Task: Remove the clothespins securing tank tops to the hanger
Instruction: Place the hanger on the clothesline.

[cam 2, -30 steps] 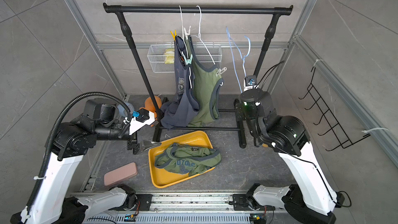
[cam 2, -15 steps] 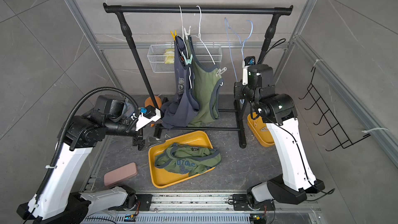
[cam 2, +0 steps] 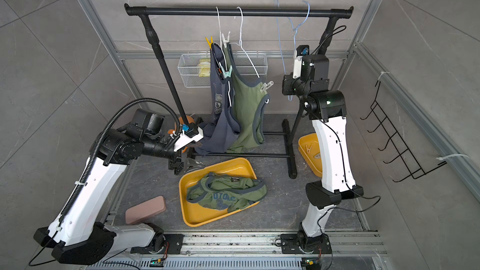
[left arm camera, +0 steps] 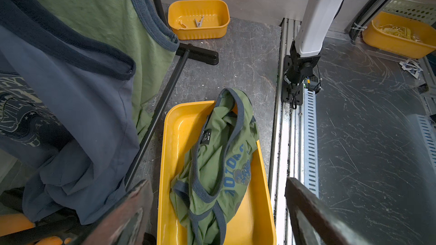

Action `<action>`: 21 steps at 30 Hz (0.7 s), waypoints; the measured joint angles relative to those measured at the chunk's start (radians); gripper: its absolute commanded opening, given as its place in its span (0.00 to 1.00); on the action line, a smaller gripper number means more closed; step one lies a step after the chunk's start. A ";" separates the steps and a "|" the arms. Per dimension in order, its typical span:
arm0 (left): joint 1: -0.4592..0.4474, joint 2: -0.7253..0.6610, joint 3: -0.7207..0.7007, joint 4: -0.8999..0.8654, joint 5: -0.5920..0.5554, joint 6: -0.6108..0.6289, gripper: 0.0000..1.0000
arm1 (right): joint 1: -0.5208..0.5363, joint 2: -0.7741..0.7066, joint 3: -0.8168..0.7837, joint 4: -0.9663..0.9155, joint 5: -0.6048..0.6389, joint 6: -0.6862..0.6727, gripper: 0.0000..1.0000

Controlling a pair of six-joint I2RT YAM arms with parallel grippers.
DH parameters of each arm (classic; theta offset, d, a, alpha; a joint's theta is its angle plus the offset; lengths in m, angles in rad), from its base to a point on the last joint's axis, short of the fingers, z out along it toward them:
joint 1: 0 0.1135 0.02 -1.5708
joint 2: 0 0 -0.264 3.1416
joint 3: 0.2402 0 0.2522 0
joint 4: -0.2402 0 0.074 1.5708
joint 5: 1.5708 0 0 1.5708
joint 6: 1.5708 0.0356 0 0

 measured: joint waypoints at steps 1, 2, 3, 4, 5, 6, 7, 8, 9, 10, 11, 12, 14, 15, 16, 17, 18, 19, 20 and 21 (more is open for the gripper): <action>0.000 0.002 0.000 0.000 0.000 0.002 0.91 | -0.011 0.025 0.041 -0.003 -0.010 0.001 0.00; 0.000 0.004 0.000 0.000 0.000 0.003 0.91 | -0.025 0.050 0.083 -0.007 -0.024 0.002 0.00; 0.000 0.005 0.000 -0.001 0.000 0.005 0.91 | -0.040 0.066 0.103 -0.007 -0.039 0.004 0.00; 0.000 0.005 0.000 -0.001 0.000 0.006 0.91 | -0.054 0.073 0.110 -0.008 -0.053 0.008 0.00; 0.000 0.005 0.000 -0.001 0.000 0.007 0.91 | -0.071 0.078 0.111 -0.010 -0.070 0.014 0.00; 0.000 0.005 0.000 -0.001 0.000 0.008 0.91 | -0.087 0.082 0.110 -0.013 -0.084 0.021 0.00; 0.000 0.005 0.000 -0.001 0.000 0.010 0.91 | -0.099 0.086 0.105 -0.015 -0.093 0.025 0.00; 0.000 0.005 0.000 -0.002 0.000 0.011 0.91 | -0.108 0.086 0.095 -0.016 -0.098 0.028 0.00; 0.000 0.005 0.000 -0.002 0.000 0.011 0.91 | -0.114 0.086 0.080 -0.016 -0.106 0.029 0.00; 0.000 0.005 0.000 -0.002 -0.001 0.011 0.91 | -0.117 0.086 0.064 -0.017 -0.112 0.032 0.00; 0.000 0.005 0.000 -0.003 -0.001 0.011 0.91 | -0.118 0.086 0.049 -0.016 -0.117 0.032 0.00; 0.000 0.005 0.000 -0.003 -0.001 0.012 0.91 | -0.118 0.085 0.029 -0.014 -0.124 0.032 0.00; 0.000 0.005 0.000 -0.003 -0.001 0.013 0.91 | -0.117 0.077 -0.010 0.024 -0.136 0.033 0.03; 0.000 0.005 0.000 -0.003 -0.001 0.013 0.91 | -0.118 0.067 -0.028 0.036 -0.139 0.035 0.07; 0.000 0.005 0.000 -0.003 0.000 0.014 0.91 | -0.118 0.058 -0.040 0.039 -0.142 0.036 0.12; 0.000 0.005 -0.001 -0.003 0.000 0.015 0.91 | -0.118 0.046 -0.053 0.039 -0.145 0.038 0.18; 0.000 0.005 -0.002 -0.003 0.000 0.015 0.91 | -0.118 0.032 -0.072 0.036 -0.148 0.039 0.24; 0.000 0.005 -0.003 -0.003 0.000 0.016 0.91 | -0.118 0.021 -0.090 0.034 -0.151 0.036 0.30; 0.000 0.005 -0.005 -0.004 0.000 0.019 0.92 | -0.117 0.007 -0.111 0.031 -0.153 0.039 0.37; 0.000 0.005 -0.007 -0.004 0.000 0.020 0.92 | -0.117 -0.002 -0.127 0.031 -0.155 0.037 0.43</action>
